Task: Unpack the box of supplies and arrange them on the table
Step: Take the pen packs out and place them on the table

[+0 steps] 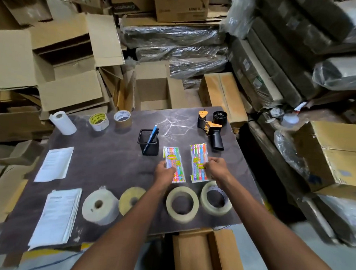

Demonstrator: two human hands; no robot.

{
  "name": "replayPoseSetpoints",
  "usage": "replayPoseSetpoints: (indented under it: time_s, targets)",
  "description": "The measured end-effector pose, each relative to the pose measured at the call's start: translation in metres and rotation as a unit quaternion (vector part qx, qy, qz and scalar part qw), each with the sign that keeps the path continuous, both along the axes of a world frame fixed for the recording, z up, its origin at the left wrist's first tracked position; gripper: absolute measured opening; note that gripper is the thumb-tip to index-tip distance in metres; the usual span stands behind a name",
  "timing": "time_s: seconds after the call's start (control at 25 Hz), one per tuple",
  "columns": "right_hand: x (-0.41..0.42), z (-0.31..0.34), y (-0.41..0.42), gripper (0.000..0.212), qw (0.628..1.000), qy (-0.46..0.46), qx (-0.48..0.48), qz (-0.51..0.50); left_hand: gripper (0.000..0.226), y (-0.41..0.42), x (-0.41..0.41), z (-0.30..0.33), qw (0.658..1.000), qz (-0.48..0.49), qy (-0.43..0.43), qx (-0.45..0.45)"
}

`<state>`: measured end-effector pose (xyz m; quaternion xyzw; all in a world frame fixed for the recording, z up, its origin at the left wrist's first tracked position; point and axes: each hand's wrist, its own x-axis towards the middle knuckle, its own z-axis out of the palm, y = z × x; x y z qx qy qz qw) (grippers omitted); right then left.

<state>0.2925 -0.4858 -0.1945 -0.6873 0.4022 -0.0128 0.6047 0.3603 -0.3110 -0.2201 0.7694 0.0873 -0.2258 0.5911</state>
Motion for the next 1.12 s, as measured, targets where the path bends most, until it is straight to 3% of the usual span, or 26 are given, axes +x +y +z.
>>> replayPoseSetpoints:
  time_s: [0.12, 0.52, 0.76, 1.0, 1.12]
  targets:
    - [0.025, -0.017, -0.006, 0.033, 0.999, 0.037, -0.022, -0.005, 0.015, -0.01, 0.025, -0.017, 1.0, -0.018, 0.014, 0.014]
    - [0.053, -0.058, -0.003, 0.028, 0.991, 0.105, -0.078, -0.019, 0.022, -0.013, 0.057, -0.085, 0.99, -0.039, 0.057, 0.121]
    - [0.05, -0.053, 0.003, 0.033, 0.973, 0.144, -0.176, 0.041, 0.025, -0.011, 0.043, -0.043, 0.981, -0.041, 0.022, 0.19]
    - [0.038, -0.047, 0.001, 0.041, 0.975, 0.139, -0.172, 0.027, 0.029, -0.012, 0.029, -0.023, 0.978, -0.04, 0.019, 0.203]
    - [0.03, -0.038, -0.002, 0.035, 0.978, 0.111, -0.177, 0.022, 0.041, -0.01, 0.022, -0.019, 0.975, -0.05, 0.0, 0.218]
